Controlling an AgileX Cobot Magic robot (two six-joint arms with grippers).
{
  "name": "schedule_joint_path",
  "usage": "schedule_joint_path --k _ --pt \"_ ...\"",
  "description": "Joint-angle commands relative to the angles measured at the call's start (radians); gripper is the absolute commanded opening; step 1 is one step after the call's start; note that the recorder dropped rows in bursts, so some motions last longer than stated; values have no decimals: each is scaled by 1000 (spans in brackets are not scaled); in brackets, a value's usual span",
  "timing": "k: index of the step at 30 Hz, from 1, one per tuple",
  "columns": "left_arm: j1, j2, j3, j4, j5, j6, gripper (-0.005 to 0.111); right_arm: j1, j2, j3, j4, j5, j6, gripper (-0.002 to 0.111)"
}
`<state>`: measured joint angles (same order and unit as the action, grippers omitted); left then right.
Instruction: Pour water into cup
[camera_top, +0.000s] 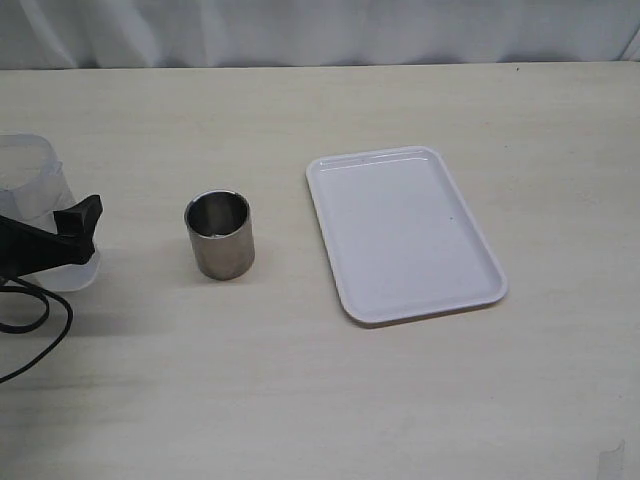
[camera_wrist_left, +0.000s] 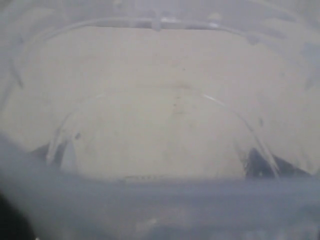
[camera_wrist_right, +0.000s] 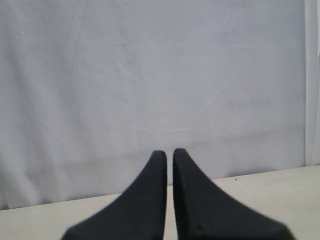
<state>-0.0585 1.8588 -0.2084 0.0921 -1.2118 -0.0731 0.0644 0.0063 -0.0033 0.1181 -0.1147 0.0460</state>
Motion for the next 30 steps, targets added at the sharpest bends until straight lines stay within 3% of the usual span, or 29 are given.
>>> schedule_joint_path --k 1,7,18,21,28,30 --pt "1 1 -3 2 -9 -6 93 -4 -6 3 0 9 -1 4" --pt "1 1 -3 2 -9 -6 87 -4 -6 3 0 9 -1 4" --pt "1 1 -3 12 -9 -6 29 -4 -6 3 0 9 -1 4" --pt "1 1 -3 86 -9 -6 1 -4 -6 3 0 9 -1 4" --pt "1 1 -38 113 -9 -6 0 -4 -6 3 30 -56 3 6" --pt "1 1 -61 127 -1 -6 0 -4 -6 3 23 -75 3 21"
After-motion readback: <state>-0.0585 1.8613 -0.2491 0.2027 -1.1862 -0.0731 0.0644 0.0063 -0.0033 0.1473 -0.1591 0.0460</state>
